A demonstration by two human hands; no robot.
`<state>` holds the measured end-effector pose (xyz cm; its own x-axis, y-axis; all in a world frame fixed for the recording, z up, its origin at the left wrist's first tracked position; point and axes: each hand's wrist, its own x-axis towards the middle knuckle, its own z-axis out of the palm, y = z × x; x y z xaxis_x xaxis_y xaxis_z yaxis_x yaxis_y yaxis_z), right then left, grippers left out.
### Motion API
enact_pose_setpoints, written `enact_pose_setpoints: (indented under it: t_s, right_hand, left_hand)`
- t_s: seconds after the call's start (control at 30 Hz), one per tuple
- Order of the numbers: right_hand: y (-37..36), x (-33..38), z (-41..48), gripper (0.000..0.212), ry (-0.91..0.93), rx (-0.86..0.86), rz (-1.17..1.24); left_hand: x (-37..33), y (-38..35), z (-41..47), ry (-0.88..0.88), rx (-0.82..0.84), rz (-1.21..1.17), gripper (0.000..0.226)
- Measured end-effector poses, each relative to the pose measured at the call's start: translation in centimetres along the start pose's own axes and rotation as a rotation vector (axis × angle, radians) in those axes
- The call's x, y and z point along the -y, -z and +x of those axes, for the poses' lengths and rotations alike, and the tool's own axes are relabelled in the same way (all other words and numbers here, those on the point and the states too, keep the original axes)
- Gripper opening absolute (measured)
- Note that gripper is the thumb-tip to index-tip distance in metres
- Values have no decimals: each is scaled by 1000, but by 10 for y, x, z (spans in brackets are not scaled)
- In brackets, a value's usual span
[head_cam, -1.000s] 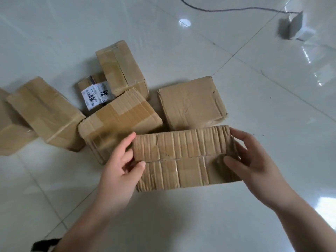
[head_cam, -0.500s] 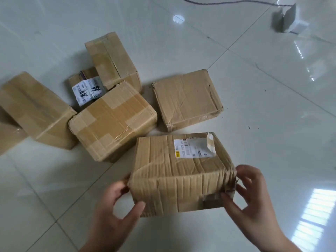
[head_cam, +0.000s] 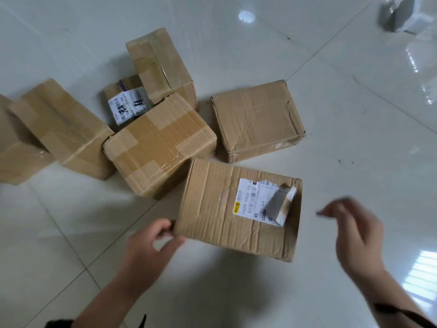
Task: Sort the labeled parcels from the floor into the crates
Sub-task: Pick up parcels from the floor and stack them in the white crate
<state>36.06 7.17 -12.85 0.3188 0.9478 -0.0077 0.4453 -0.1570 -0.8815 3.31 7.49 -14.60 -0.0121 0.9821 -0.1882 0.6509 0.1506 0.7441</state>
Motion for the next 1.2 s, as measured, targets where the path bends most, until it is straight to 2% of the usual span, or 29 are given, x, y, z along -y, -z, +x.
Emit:
enact_pose_setpoints:
  t_s: [0.07, 0.13, 0.2, 0.23, 0.3, 0.4, 0.47, 0.53, 0.57, 0.67, 0.73, 0.93, 1.07, 1.13, 1.2]
  right_hand:
    - [-5, 13, 34, 28, -48, 76, -42]
    - [-13, 23, 56, 18, -144, 315, -108]
    - [-21, 27, 59, 15, -198, 459, -167]
    - [-23, 28, 54, 18, -197, 487, -215]
    - [-26, 27, 36, 18, -209, 536, -231]
    - [-31, 20, 6, 16, -314, 637, -141]
    - [-33, 16, -8, 13, -353, 643, -71]
    - [-36, 13, -13, 29, -402, 627, 80]
    - [-38, 13, -14, 36, -446, 634, 174]
    - [-45, 18, -17, 33, -526, 641, 364]
    - [-48, 16, -18, 34, -519, 629, 399]
    - [-52, 10, -24, 43, -491, 586, 438]
    - [-49, 28, -22, 33, -497, 464, 441]
    - [-39, 51, -21, 28, -534, 431, 464]
    - [-25, 78, -13, 27, -529, 430, 429]
  left_hand:
    - [-2, 9, 20, 44, 1, 78, 44]
    - [-7, 14, 36, 71, 10, 193, 46]
    - [-19, 13, 46, 136, 37, 277, 50]
    - [-26, 10, 50, 192, 60, 242, 51]
    - [-39, 2, 57, 311, 100, 4, 42]
    - [-43, -5, 57, 351, 128, -199, 25]
    - [-39, -8, 49, 393, 149, -260, 29]
    - [-38, -8, 38, 491, 175, -368, 42]
    - [-38, -8, 31, 533, 217, -428, 44]
    - [-32, -10, 18, 558, 381, -467, 50]
    - [-25, -12, 17, 549, 403, -471, 55]
    - [-14, -12, 19, 487, 433, -459, 51]
    - [-41, -7, 28, 447, 377, -483, 45]
    - [-65, 7, 26, 441, 349, -511, 52]
    - [-94, 29, 24, 398, 357, -433, 71]
